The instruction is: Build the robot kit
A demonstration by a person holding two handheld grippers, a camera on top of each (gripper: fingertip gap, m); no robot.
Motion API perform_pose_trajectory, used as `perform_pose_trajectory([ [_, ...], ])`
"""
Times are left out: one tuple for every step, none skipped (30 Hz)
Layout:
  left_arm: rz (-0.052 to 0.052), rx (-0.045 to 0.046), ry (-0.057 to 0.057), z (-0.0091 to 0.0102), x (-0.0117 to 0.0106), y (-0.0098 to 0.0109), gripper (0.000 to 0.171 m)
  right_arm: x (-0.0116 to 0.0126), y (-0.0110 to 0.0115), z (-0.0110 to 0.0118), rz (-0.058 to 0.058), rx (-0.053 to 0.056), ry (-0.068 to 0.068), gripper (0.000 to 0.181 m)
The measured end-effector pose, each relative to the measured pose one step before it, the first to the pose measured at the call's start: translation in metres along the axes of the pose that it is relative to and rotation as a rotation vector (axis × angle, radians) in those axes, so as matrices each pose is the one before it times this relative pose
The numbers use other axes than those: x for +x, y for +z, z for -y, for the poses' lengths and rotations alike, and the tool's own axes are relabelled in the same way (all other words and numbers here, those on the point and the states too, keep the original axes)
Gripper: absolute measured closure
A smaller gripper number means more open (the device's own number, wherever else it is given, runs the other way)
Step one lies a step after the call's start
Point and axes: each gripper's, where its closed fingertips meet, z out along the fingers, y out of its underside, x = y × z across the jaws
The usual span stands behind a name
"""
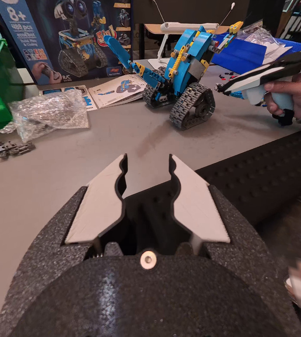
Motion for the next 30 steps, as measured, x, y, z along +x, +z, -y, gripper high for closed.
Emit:
perform_pose_trajectory([
  [0.0035, 0.00434, 0.0082, 0.00039, 0.00012, -0.00266, 0.127, 0.00046, 0.00153, -0.00236, -0.0003, -0.0129, 0.0044, 0.150],
  [0.0030, 0.00288, 0.0058, 0.00025, 0.00011, -0.00197, 0.127, 0.00003, 0.00094, -0.00137, 0.0000, -0.0072, 0.0015, 0.150],
  [0.0033, 0.00295, 0.0056, 0.00017, 0.00009, -0.00161, 0.127, -0.00027, 0.00024, -0.00019, 0.0005, -0.0015, -0.0007, 0.150],
  [0.0020, 0.00137, 0.0073, -0.00018, 0.00030, -0.00110, 0.127, -0.00047, -0.00026, 0.00071, 0.0011, 0.0026, -0.0031, 0.150],
  [0.0037, -0.00086, 0.0068, -0.00038, -0.00011, -0.00059, 0.127, -0.00029, -0.00045, 0.00095, 0.0003, 0.0046, -0.0037, 0.150],
  [0.0032, -0.00096, 0.0043, -0.00030, -0.00017, -0.00028, 0.127, 0.00012, -0.00024, 0.00047, -0.0004, 0.0036, -0.0012, 0.151],
  [-0.0005, 0.00008, 0.0013, -0.00009, 0.00030, 0.00002, 0.127, 0.00029, -0.00006, -0.00041, 0.0003, -0.0013, 0.0029, 0.151],
  [-0.0041, -0.00080, -0.0014, -0.00011, 0.00079, 0.00030, 0.127, 0.00005, -0.00002, -0.00035, 0.0019, -0.0012, 0.0043, 0.151],
  [-0.0049, -0.00417, -0.0027, -0.00076, 0.00087, 0.00052, 0.127, 0.00028, -0.00017, 0.00011, 0.0013, 0.0016, 0.0039, 0.150],
  [-0.0036, -0.00642, -0.0005, -0.00121, 0.00079, 0.00059, 0.127, 0.00021, -0.00017, 0.00014, 0.0013, 0.0020, 0.0035, 0.151],
  [-0.0010, -0.00423, 0.0038, -0.00103, 0.00045, 0.00034, 0.127, 0.00027, -0.00013, 0.00023, 0.0012, 0.0016, 0.0033, 0.150],
  [0.0012, -0.00380, 0.0052, -0.00113, -0.00008, 0.00050, 0.127, 0.00018, 0.00004, -0.00004, 0.0015, 0.0004, 0.0032, 0.150],
  [0.0023, -0.00447, 0.0019, -0.00098, -0.00046, 0.00056, 0.127, 0.00009, -0.00006, -0.00038, 0.0014, -0.0012, 0.0037, 0.150],
  [0.0001, -0.00185, -0.0028, -0.00027, -0.00029, 0.00082, 0.127, 0.00000, 0.00010, -0.00051, 0.0017, -0.0019, 0.0033, 0.150],
  [-0.0039, -0.00006, -0.0057, 0.00019, 0.00026, 0.00125, 0.127, -0.00011, -0.00010, -0.00047, 0.0008, -0.0010, 0.0021, 0.150],
  [-0.0052, -0.00014, -0.0062, 0.00055, 0.00030, 0.00173, 0.127, 0.00007, -0.00033, -0.00024, -0.0008, 0.0004, 0.0009, 0.150],
  [-0.0047, -0.00095, -0.0045, 0.00036, 0.00032, 0.00209, 0.127, -0.00004, -0.00047, 0.00002, -0.0006, 0.0018, -0.0001, 0.151],
  [-0.0054, -0.00211, -0.0009, -0.00014, 0.00062, 0.00227, 0.127, -0.00041, -0.00053, 0.00012, 0.0010, 0.0021, 0.0004, 0.151],
  [-0.0052, -0.00529, 0.0014, -0.00097, 0.00074, 0.00249, 0.127, -0.00048, -0.00069, 0.00022, 0.0025, 0.0023, 0.0007, 0.151],
  [-0.0052, -0.00846, 0.0011, -0.00138, 0.00093, 0.00266, 0.127, -0.00041, -0.00069, -0.00008, 0.0009, 0.0020, 0.0008, 0.151],
  [-0.0053, -0.00710, 0.0001, -0.00105, 0.00119, 0.00245, 0.127, -0.00032, -0.00084, -0.00035, -0.0002, 0.0014, 0.0003, 0.151],
  [-0.0068, -0.00266, 0.0005, -0.00012, 0.00174, 0.00213, 0.127, -0.00036, -0.00100, -0.00018, 0.0003, 0.0015, -0.0001, 0.151],
  [-0.0075, -0.00118, 0.0017, 0.00036, 0.00197, 0.00211, 0.127, -0.00018, -0.00107, -0.00005, -0.0006, 0.0029, 0.0003, 0.151],
  [-0.0055, -0.00051, 0.0034, 0.00063, 0.00178, 0.00207, 0.127, 0.00011, -0.00128, 0.00047, -0.0020, 0.0054, 0.0001, 0.151],
  [-0.0044, 0.00162, 0.0062, 0.00090, 0.00155, 0.00184, 0.127, 0.00031, -0.00127, 0.00057, -0.0019, 0.0058, 0.0004, 0.151],
  [-0.0035, 0.00294, 0.0085, 0.00079, 0.00116, 0.00167, 0.127, 0.00029, -0.00115, 0.00059, -0.0009, 0.0048, 0.0018, 0.151],
  [-0.0010, 0.00577, 0.0077, 0.00120, 0.00074, 0.00127, 0.127, 0.00058, -0.00111, 0.00057, -0.0017, 0.0061, 0.0023, 0.151],
  [-0.0013, 0.00584, 0.0041, 0.00124, 0.00047, 0.00105, 0.127, 0.00085, -0.00113, 0.00043, -0.0023, 0.0054, 0.0031, 0.151],
  [-0.0026, 0.00288, -0.0001, 0.00108, 0.00067, 0.00098, 0.127, 0.00085, -0.00107, -0.00015, -0.0019, 0.0023, 0.0049, 0.151],
  [-0.0016, 0.00162, -0.0021, 0.00095, 0.00020, 0.00070, 0.127, 0.00096, -0.00081, -0.00032, -0.0019, 0.0014, 0.0052, 0.151],
])
